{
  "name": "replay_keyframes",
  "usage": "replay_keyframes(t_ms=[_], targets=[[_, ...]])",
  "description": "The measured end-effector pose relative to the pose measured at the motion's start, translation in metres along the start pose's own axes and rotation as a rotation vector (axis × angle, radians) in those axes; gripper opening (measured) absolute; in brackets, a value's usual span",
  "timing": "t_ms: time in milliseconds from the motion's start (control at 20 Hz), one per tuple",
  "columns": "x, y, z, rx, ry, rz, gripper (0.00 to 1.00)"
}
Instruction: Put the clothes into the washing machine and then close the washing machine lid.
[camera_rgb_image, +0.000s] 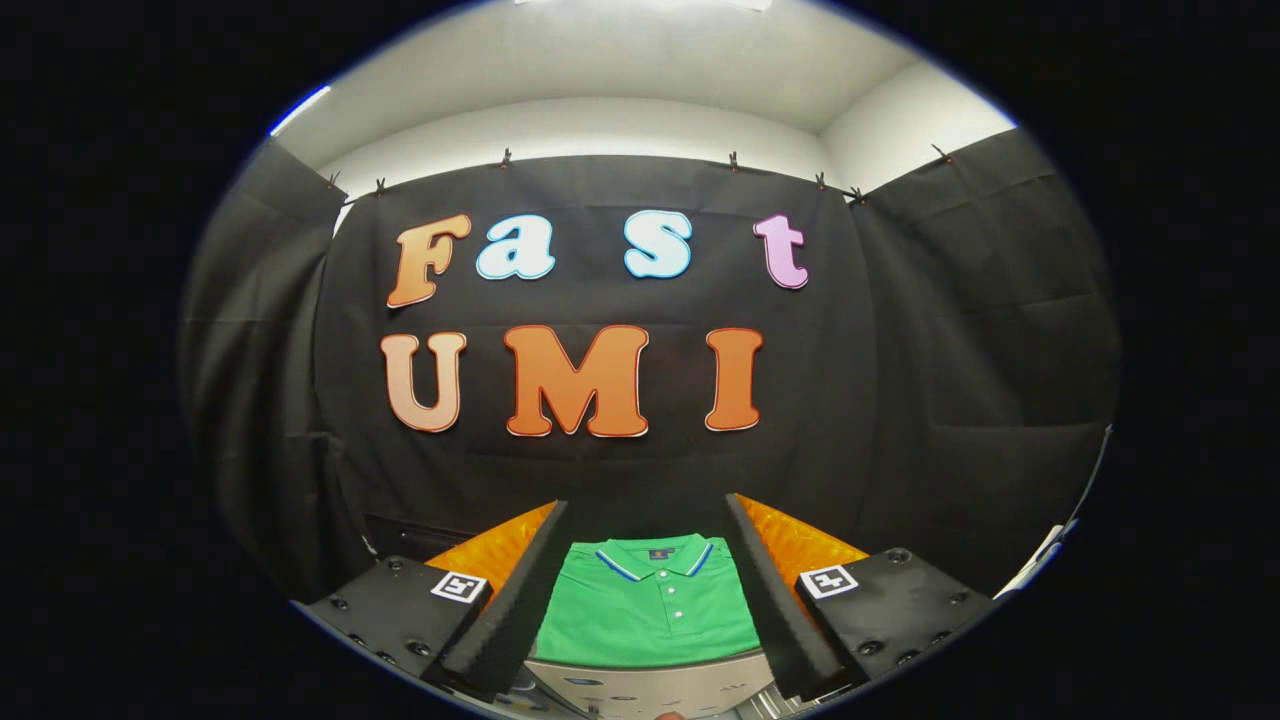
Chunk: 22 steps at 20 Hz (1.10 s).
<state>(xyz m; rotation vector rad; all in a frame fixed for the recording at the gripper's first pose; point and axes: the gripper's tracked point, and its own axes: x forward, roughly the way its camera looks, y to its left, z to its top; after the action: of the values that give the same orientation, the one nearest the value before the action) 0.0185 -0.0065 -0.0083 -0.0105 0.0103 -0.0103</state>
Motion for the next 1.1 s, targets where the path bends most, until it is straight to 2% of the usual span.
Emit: replay_keyframes(t_ms=[550, 1100], targets=[[0.038, -0.01, -0.017, 0.011, 0.035, 0.007, 0.98], [0.137, -0.038, -0.129, 0.019, 0.29, 0.016, 0.98]])
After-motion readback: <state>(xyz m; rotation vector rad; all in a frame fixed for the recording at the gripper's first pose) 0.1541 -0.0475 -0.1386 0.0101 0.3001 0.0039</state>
